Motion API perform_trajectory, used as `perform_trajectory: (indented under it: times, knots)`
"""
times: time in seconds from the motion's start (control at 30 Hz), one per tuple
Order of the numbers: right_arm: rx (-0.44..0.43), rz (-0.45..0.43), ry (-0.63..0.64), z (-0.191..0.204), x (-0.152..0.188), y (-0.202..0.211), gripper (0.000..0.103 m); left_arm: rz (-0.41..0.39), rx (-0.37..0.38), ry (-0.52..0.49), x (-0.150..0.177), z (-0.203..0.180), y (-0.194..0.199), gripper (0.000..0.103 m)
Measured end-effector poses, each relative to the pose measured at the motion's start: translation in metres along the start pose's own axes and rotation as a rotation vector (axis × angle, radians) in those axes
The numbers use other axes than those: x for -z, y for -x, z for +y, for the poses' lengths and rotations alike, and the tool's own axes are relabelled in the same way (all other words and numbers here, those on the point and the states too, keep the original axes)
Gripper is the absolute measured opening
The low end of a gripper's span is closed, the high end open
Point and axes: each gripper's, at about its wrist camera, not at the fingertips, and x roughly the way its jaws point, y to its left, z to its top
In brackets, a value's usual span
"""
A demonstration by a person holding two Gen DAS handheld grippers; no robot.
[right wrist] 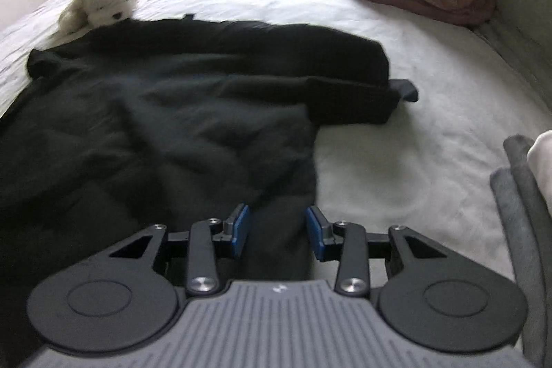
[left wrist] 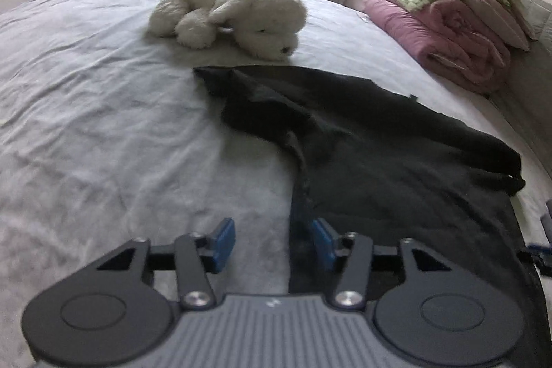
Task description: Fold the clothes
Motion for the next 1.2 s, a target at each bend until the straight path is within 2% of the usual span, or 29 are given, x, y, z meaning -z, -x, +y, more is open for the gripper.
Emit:
perform_trajectory:
  times: [0.1, 0.2, 0.33, 0.4, 0.43, 0.5, 0.63, 0.77, 0.93, 1.03, 1.2]
  knots:
    - [0.037, -0.044, 0.052, 0.012, 0.007, 0.012, 0.039, -0.005, -0.002, 0.000, 0.004, -0.003, -0.002, 0.053]
    - [0.040, -0.069, 0.003, 0.008, 0.006, 0.015, 0.039, -0.017, 0.004, -0.029, 0.008, -0.011, -0.004, 0.056]
    - [0.024, -0.053, -0.017, 0.003, 0.008, 0.006, 0.039, -0.034, 0.012, -0.067, 0.012, -0.022, -0.007, 0.056]
    - [0.011, -0.049, -0.012, 0.003, 0.010, 0.004, 0.039, -0.018, -0.059, -0.100, 0.015, -0.024, -0.014, 0.047]
    - [0.004, -0.048, -0.012, 0.005, 0.011, 0.005, 0.039, -0.024, -0.080, -0.111, 0.016, -0.023, -0.016, 0.040]
    - [0.000, -0.055, -0.014, 0.005, 0.011, 0.006, 0.039, -0.032, -0.107, -0.115, 0.013, -0.018, -0.015, 0.033]
    - [0.005, -0.093, -0.042, 0.003, 0.010, 0.011, 0.039, -0.039, -0.137, -0.002, 0.007, 0.009, -0.010, 0.006]
    - [-0.015, -0.098, -0.071, -0.002, 0.012, 0.016, 0.039, -0.041, -0.135, -0.010, 0.007, 0.015, -0.008, 0.005]
    - [-0.036, -0.073, -0.076, -0.005, 0.019, 0.023, 0.036, -0.033, -0.092, 0.043, 0.007, 0.015, 0.004, 0.009]
    - [-0.048, -0.059, -0.079, -0.007, 0.023, 0.026, 0.036, -0.020, -0.099, 0.024, 0.012, 0.012, 0.015, 0.009]
    - [-0.071, -0.023, -0.084, -0.010, 0.032, 0.032, 0.036, 0.018, -0.059, 0.057, 0.027, 0.009, 0.041, 0.009]
